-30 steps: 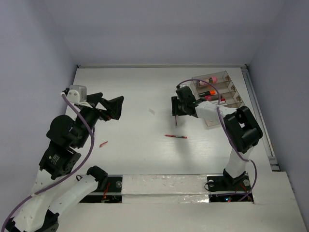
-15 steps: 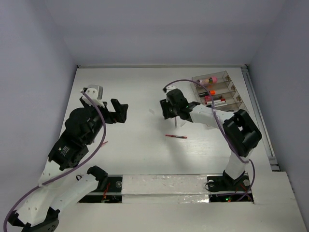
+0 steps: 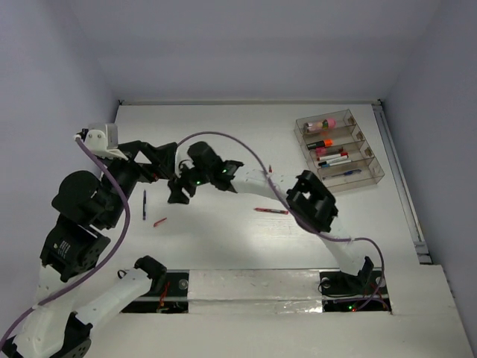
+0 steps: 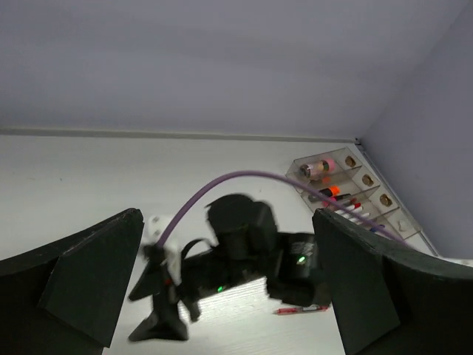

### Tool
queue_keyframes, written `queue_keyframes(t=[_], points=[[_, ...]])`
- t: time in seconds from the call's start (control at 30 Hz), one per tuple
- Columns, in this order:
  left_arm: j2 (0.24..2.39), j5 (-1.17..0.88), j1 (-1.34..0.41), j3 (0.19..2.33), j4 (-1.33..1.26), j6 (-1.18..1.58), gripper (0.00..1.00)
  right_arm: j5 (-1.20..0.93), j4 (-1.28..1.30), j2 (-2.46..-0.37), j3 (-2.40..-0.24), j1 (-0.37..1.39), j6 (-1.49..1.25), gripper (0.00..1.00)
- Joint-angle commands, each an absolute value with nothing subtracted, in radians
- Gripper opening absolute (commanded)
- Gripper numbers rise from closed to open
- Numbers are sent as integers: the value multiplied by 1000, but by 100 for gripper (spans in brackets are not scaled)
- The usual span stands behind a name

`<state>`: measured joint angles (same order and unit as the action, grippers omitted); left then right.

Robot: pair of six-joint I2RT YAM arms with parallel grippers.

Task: Sort the stationery into containers
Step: Pick up the pen cap from the center of the board.

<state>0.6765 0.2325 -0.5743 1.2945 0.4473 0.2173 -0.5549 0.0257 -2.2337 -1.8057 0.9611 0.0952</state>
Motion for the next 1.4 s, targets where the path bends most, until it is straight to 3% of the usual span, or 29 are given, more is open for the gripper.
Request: queue_keyframes(t=[0.0,0.6,0.87,1.0,1.07,1.1,1.23,1.3,1.37], points=[[719,242,-574,1328,451,218,99,-646,152,-2362,-1985,1023,204,67],[729,222,-574,1281,439,219,99,-577,359,-2601,-2287,1137,383,77],[712,221,-574,1269,448,221,99,-545,374,-2657,-2339,1166,406,72],[703,215,-574,1261,445,224,99,-431,356,-2668,-2316,1177,426,57],[695,216,-574,1261,445,224,99,-375,333,-2658,-2258,1177,434,40],[695,218,-574,1261,445,222,99,-374,319,-2651,-2258,1177,434,40],[695,213,-574,1252,439,224,99,-293,255,-2614,-2165,1177,433,17],[693,209,-574,1246,436,225,99,-272,244,-2605,-2145,1177,423,12],[693,207,-574,1238,431,229,99,-238,217,-2585,-2110,1177,405,0]])
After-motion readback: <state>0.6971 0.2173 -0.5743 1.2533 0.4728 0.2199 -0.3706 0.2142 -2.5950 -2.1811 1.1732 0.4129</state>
